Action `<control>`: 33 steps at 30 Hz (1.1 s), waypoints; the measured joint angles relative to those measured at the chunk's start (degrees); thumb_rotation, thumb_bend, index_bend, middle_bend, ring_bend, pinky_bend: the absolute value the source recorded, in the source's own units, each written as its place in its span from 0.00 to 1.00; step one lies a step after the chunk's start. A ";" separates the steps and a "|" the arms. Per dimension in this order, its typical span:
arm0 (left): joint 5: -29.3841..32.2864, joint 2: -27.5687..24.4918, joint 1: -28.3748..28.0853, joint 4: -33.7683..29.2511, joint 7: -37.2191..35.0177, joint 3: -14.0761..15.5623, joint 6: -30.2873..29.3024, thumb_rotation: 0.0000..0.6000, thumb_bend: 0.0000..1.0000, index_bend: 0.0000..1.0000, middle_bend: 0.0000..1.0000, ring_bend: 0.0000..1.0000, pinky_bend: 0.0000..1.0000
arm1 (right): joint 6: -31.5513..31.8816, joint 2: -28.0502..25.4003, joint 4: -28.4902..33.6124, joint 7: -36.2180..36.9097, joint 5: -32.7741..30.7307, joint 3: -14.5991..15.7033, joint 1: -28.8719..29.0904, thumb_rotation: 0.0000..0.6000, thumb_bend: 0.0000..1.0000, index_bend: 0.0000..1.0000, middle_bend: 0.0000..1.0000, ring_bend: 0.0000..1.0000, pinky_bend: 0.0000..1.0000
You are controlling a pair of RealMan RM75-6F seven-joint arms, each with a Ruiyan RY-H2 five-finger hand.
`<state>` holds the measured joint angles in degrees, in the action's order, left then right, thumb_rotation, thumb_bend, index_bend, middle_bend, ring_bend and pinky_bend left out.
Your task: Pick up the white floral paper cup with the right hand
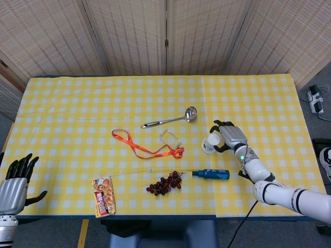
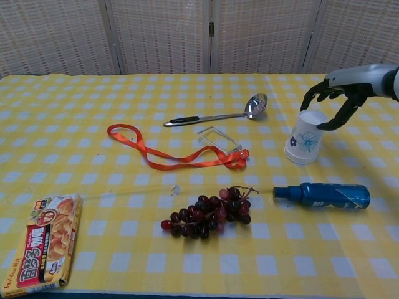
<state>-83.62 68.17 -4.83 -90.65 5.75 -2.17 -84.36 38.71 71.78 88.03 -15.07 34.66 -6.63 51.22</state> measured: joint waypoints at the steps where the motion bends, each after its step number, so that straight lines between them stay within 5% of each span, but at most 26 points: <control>1: 0.04 -0.01 0.00 0.01 0.00 0.00 0.03 1.00 0.20 0.01 0.00 0.00 0.00 | 0.10 0.05 -0.04 0.03 0.03 0.06 0.04 1.00 0.40 0.31 0.10 0.09 0.04; 20: 0.37 -0.18 -0.13 -0.14 -0.03 -0.07 0.58 1.00 0.20 0.01 0.00 0.00 0.00 | 2.77 -1.11 2.49 0.43 1.53 0.63 0.00 1.00 0.40 0.36 0.13 0.10 0.04; 33: 0.12 -0.53 -0.33 -0.86 0.35 -0.14 0.63 1.00 0.20 0.01 0.00 0.00 0.00 | 7.59 -9.99 13.12 4.49 9.38 -1.07 -4.16 1.00 0.40 0.36 0.14 0.11 0.04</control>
<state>-83.50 67.64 -5.16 -91.51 6.10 -2.31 -83.73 46.30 61.79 101.15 -10.58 44.04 -7.70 47.06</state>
